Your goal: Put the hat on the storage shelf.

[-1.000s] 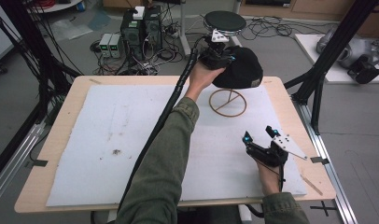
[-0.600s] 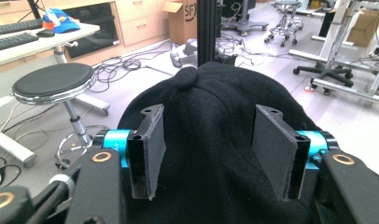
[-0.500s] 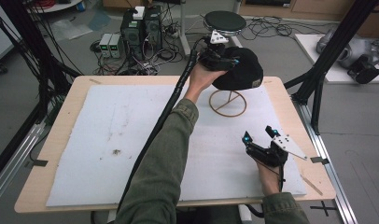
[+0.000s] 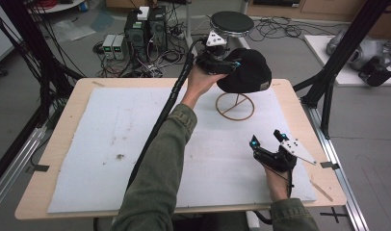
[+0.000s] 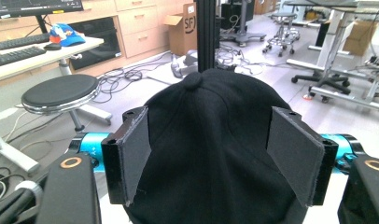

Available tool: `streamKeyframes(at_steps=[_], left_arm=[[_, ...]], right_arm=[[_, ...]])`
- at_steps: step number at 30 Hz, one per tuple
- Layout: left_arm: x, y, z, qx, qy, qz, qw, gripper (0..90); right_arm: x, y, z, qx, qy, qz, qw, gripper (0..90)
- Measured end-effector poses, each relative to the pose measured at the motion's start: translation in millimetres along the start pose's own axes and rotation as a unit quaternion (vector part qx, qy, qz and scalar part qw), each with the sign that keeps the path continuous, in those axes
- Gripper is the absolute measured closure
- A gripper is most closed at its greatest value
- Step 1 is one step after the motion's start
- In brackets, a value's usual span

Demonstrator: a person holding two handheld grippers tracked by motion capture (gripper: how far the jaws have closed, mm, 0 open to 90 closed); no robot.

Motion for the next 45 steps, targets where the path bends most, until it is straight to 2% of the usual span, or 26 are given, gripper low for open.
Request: streamKeyframes(at_steps=[5,15,21,28,33,45], left_arm=[[-1.9,0.8,-13.6,0.001,0.002,0.006,1.0000,30.9],[7.3,-0.6,-40.0,0.001,0.013,0.015,0.9998,31.0],[6.2,-2.3,-60.0,0.000,0.010,0.021,0.9997,29.7],[8.2,-4.6,-84.2,0.003,0.022,0.020,0.9996,28.7],[-0.4,-3.9,-103.4,0.004,0.024,0.021,0.9995,28.2],[-32.2,-11.9,-142.1,0.017,0.033,-0.001,0.9993,27.7]], right_arm=[[-0.4,-2.3,0.7,0.002,-0.001,0.000,1.0000,11.5],[-1.0,-2.2,2.0,-0.002,-0.003,-0.002,1.0000,11.5],[-0.3,-1.6,1.2,-0.004,0.001,-0.001,1.0000,11.5],[-0.9,-1.9,2.0,-0.004,-0.002,0.002,1.0000,11.5],[-0.9,-2.2,2.0,-0.003,-0.001,0.002,1.0000,11.5],[-1.9,-3.2,3.7,0.000,-0.003,-0.006,1.0000,11.5]])
Point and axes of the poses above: each handheld gripper's, and its own axes: z roughly forward along the jaws, x roughly out of its top, y roughly to its right, the point moved 2 cm from there along z, roughly forward along the jaws, and after that the axes turned 12 degrees about y, right-handed, at the moved point
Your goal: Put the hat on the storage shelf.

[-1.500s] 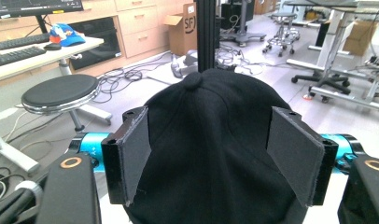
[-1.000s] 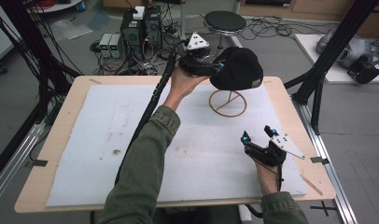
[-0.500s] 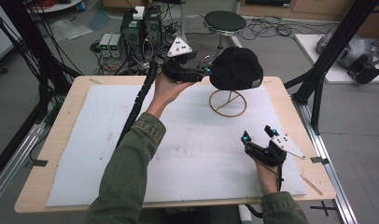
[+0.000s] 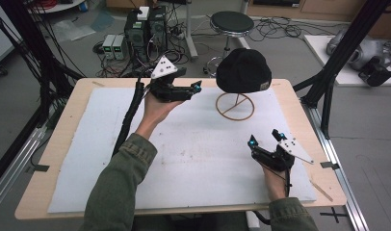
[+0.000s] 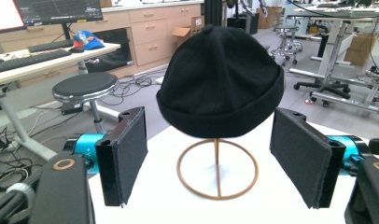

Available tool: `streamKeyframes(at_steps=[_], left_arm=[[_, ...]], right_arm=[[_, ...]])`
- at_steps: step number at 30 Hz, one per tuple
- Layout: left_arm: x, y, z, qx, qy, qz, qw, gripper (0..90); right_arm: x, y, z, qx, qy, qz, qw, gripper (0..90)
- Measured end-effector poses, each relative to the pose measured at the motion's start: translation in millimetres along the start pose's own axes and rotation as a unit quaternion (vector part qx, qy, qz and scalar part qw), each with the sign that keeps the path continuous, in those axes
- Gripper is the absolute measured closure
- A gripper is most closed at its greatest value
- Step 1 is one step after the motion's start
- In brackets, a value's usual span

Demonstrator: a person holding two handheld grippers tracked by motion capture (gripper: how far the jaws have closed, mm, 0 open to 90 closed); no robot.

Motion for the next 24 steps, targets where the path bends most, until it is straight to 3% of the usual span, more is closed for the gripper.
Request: streamKeyframes(at_steps=[4,7,11,24], left_arm=[[-9.3,-2.8,-17.4,0.013,0.007,-0.008,0.9999,27.4],[-14.5,-3.8,-31.8,0.027,0.018,0.006,0.9994,27.4],[-18.7,-4.5,-49.3,0.039,0.030,0.010,0.9988,27.5],[-45.8,4.5,-84.2,0.046,0.011,0.015,0.9988,25.0]], right_arm=[[0.1,0.1,0.0,-0.001,0.002,-0.001,1.0000,11.5],[0.4,-0.4,-0.4,-0.002,0.002,0.004,1.0000,11.5],[0.5,-2.2,-0.9,0.001,0.001,0.006,1.0000,11.5],[0.8,-3.2,-0.6,0.003,0.003,0.011,0.9999,11.5]])
Point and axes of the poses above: each handheld gripper's, and its own axes: z roughly forward along the jaws, x roughly out of its top, y roughly to its right, the point moved 2 cm from there along z, roughly forward along the jaws, and after that the axes turned 12 degrees about y, right-handed, at the moved point
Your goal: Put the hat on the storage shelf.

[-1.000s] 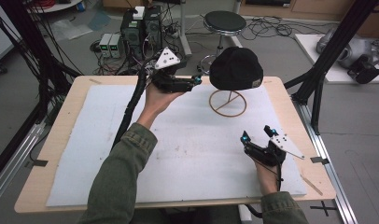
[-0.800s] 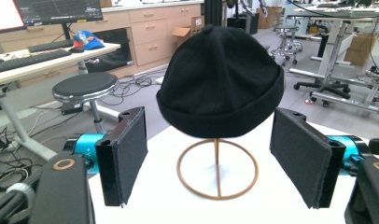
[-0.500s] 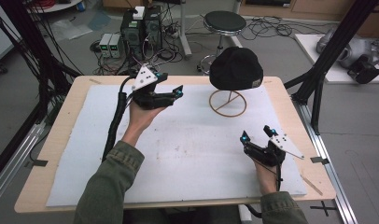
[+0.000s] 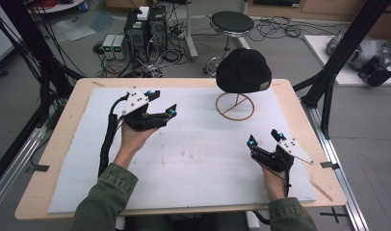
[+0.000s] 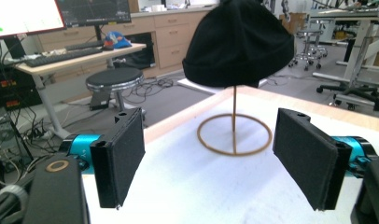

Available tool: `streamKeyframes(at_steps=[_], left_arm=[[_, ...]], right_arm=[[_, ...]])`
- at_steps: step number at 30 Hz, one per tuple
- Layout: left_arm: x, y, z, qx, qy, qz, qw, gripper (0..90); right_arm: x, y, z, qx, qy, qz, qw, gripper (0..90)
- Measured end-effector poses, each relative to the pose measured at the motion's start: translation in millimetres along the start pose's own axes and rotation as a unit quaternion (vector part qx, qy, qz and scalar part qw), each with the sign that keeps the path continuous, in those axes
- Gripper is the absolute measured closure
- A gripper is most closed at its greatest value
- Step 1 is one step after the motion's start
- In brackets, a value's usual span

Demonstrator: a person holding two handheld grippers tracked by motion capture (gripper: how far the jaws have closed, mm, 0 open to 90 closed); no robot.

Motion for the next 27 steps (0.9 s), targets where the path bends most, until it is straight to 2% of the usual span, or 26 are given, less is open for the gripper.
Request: streamKeyframes(at_steps=[5,14,22,24,27], left_arm=[[-15.8,-2.8,-14.5,0.014,-0.019,-0.002,0.9997,24.1],[-36.4,-10.1,-40.7,0.026,-0.027,-0.019,0.9991,27.1],[-50.8,-25.3,-59.5,0.065,-0.039,-0.028,0.9967,23.7],[-50.4,-27.8,-63.6,0.073,-0.040,-0.023,0.9963,22.9],[-53.3,-30.7,-74.2,0.096,-0.039,-0.008,0.9946,22.7]], right_arm=[[-0.2,0.0,0.3,-0.001,0.000,0.001,1.0000,11.5],[-0.7,-1.1,0.8,0.000,-0.001,-0.002,1.0000,11.5],[-1.0,-2.2,1.1,0.003,-0.002,-0.006,1.0000,11.5],[-1.2,-2.0,1.0,0.003,-0.005,-0.005,1.0000,11.5],[-1.3,-1.9,1.4,0.004,-0.003,-0.010,0.9999,11.5]])
Point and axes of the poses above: each handheld gripper's, and its own axes: z roughly forward along the jaws, x roughly out of its top, y roughly to its right, the point moved 2 cm from there along z, roughly forward along the jaws, and after that the axes turned 12 degrees about y, right-handed, at the moved point
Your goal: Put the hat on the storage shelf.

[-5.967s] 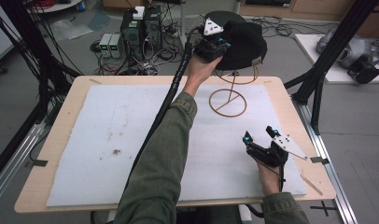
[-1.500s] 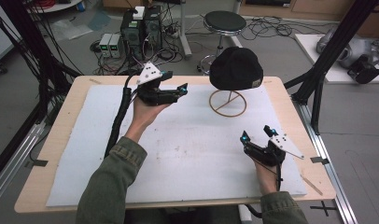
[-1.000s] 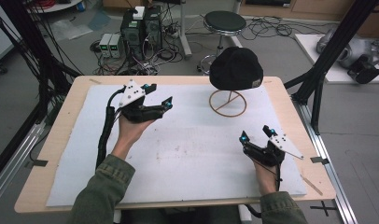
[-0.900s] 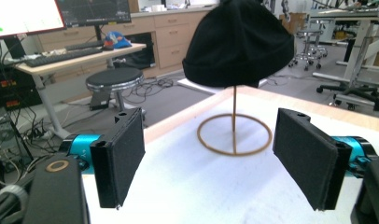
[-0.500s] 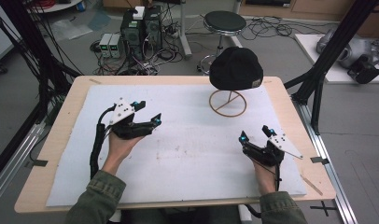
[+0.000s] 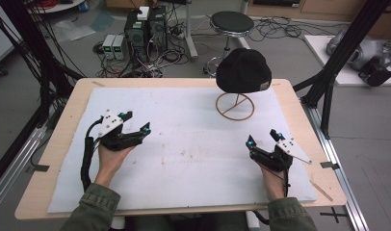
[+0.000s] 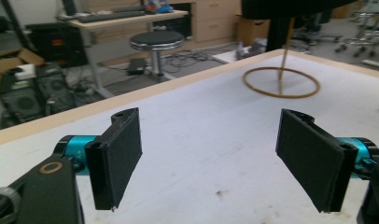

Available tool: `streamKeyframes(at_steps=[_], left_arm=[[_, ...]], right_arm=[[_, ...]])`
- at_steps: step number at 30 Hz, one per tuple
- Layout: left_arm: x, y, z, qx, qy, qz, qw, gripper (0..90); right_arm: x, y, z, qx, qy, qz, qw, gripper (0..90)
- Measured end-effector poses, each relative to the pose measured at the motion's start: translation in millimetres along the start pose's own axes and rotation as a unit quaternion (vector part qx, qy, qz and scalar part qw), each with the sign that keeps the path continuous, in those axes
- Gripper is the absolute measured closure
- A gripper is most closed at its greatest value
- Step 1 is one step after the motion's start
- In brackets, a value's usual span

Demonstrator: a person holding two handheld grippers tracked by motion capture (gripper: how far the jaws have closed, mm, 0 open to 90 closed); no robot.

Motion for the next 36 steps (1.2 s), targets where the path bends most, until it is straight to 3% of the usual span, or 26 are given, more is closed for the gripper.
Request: streamKeyframes(at_steps=[4,10,14,17,23,31,36], left_arm=[[-10.6,-8.9,-17.1,0.026,-0.012,0.000,0.9996,22.2],[-10.4,-20.6,-42.7,0.067,0.018,-0.015,0.9975,21.4],[-14.6,-23.5,-56.8,0.090,0.035,-0.017,0.9952,21.0],[-21.8,-24.9,-66.2,0.111,0.052,-0.029,0.9921,21.1],[-21.2,-25.8,-67.5,0.116,0.059,-0.029,0.9911,21.2],[-21.3,-24.4,-69.9,0.105,0.049,-0.040,0.9925,21.2],[-20.5,-24.2,-71.2,0.108,0.051,-0.042,0.9920,21.2]], right_arm=[[0.4,-0.7,-0.9,-0.001,0.001,0.003,1.0000,11.5],[0.5,0.6,-0.8,-0.006,0.003,0.001,1.0000,11.4],[0.8,0.3,-1.4,-0.007,0.003,0.003,1.0000,11.5],[0.7,0.4,-1.4,-0.008,0.002,0.005,1.0000,11.4],[0.4,0.7,-0.9,-0.007,0.001,-0.001,1.0000,11.5],[0.4,1.0,-0.6,-0.007,0.000,0.002,1.0000,11.5],[0.5,1.8,-0.5,-0.008,0.001,0.005,1.0000,11.5]])
Point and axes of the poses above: each handheld gripper's, and its own axes: z roughly forward along the jaws, x roughly out of its top, y roughly to its right, the point moved 2 cm from there along z, roughly forward along the jaws, and after that the axes turned 12 degrees about y, right-handed, at the moved point
